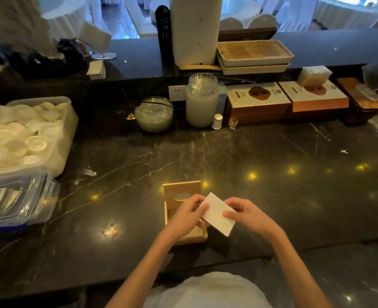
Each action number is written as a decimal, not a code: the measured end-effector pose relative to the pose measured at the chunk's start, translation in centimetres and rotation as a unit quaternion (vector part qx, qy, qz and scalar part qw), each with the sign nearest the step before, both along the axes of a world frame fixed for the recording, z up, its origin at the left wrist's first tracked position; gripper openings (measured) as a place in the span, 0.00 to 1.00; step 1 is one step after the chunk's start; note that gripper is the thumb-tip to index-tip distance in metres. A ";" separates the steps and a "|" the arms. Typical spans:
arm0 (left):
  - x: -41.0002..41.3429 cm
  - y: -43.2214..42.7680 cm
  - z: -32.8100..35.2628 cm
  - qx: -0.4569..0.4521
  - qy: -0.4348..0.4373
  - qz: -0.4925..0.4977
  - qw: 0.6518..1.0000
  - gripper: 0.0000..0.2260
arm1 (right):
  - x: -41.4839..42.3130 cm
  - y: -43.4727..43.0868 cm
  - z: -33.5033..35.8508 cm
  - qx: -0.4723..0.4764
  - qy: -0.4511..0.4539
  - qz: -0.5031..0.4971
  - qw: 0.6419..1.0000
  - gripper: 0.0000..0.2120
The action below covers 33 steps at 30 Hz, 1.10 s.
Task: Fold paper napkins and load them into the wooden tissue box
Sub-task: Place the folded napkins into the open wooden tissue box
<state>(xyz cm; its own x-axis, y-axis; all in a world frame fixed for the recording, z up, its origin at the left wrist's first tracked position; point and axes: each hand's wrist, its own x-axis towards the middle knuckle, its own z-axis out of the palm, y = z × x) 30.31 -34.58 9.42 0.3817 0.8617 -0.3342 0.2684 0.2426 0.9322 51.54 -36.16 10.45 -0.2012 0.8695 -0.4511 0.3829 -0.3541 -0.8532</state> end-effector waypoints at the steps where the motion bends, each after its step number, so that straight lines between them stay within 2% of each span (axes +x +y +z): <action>1: -1.1 -0.2 0.1 0.003 -0.003 0.047 0.999 0.08 | -0.7 0.3 -0.2 -0.001 0.013 -0.017 1.000 0.10; 3: -3.3 -0.9 -0.2 0.017 0.001 0.173 0.985 0.07 | -1.8 0.4 -1.0 -0.027 0.099 -0.079 0.992 0.11; 5: -5.5 -1.8 -1.2 0.029 0.036 0.263 0.964 0.07 | -2.8 0.3 -2.1 -0.076 0.235 -0.147 0.958 0.15; 7: -7.0 -2.6 -2.7 0.004 0.082 0.254 0.964 0.12 | -3.8 -0.1 -3.4 -0.108 0.303 -0.186 0.928 0.17; 9: -7.5 -3.4 -4.2 -0.052 0.090 0.199 0.975 0.20 | -4.9 -0.6 -4.8 -0.119 0.311 -0.195 0.922 0.20; 11: -7.2 -4.1 -5.2 -0.074 0.070 0.163 0.981 0.23 | -5.5 -0.9 -5.6 -0.120 0.302 -0.206 0.923 0.22; 15: -7.1 -4.5 -6.6 -0.071 0.063 0.183 0.979 0.25 | -5.6 -1.2 -5.7 -0.108 0.278 -0.212 0.931 0.22; 21: -8.3 -4.6 -6.0 -0.099 0.023 0.134 0.986 0.27 | -5.9 -1.1 -4.7 -0.085 0.220 -0.182 0.954 0.17; 27: -8.7 -5.0 -5.9 -0.101 0.002 0.129 0.986 0.27 | -6.6 0.2 -2.1 -0.030 0.112 -0.090 0.989 0.16; 30: -8.5 -5.0 -5.6 -0.102 -0.001 0.136 0.985 0.27 | -6.9 0.8 -0.6 -0.002 0.062 0.023 0.998 0.15; 33: -8.5 -4.9 -5.6 -0.109 -0.011 0.146 0.983 0.26 | -7.6 1.7 0.0 0.008 -0.005 0.138 0.990 0.16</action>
<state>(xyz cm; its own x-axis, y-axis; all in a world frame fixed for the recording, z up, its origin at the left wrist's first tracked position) 21.86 -39.50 3.81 0.1379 0.8446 -0.5173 0.1390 0.5007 0.8544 43.96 -34.47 10.47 -0.4271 0.7894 -0.4410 0.4722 -0.2212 -0.8533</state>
